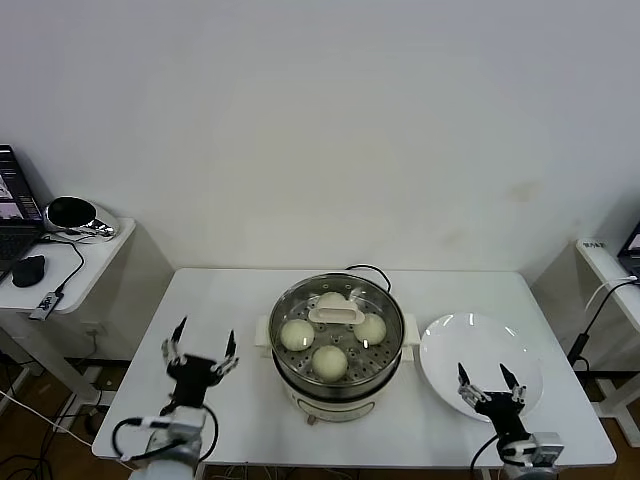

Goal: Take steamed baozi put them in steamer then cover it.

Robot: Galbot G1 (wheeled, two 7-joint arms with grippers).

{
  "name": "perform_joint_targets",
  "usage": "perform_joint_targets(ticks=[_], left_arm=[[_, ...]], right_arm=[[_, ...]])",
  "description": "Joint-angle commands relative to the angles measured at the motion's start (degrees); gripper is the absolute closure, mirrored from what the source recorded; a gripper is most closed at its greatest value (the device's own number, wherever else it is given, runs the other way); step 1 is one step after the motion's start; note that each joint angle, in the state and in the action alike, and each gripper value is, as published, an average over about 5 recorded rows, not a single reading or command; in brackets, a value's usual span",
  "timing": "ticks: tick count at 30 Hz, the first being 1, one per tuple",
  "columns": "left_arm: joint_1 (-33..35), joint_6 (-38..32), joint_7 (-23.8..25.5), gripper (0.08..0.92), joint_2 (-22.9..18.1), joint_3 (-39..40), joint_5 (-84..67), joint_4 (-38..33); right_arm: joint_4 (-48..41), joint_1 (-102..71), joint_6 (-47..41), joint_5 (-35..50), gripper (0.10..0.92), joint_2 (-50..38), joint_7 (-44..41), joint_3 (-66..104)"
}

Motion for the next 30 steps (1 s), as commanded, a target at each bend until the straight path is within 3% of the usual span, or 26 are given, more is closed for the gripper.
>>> perform_joint_targets(ticks=[1,10,30], left_arm=[[10.3,-6.8,1.2,0.177,1.1,-9.9,-24.4,9.1],[11.4,-3.5,4.6,0.177,-1.1,-8.3,-24.0,7.5],[13.2,-3.5,5.8,0.177,-2.0,-8.1,-22.0,4.9]], right_arm=[[2.2,-3.9,0.5,-2.4,0.203,-0.1,-2.5,-1.1],[1.5,-5.0,0.0,-2.3,0.203,-0.5,-2.6,-3.0],[2.2,-4.7,-0.7,-7.6,0.203,1.7,-4.0,-1.3]])
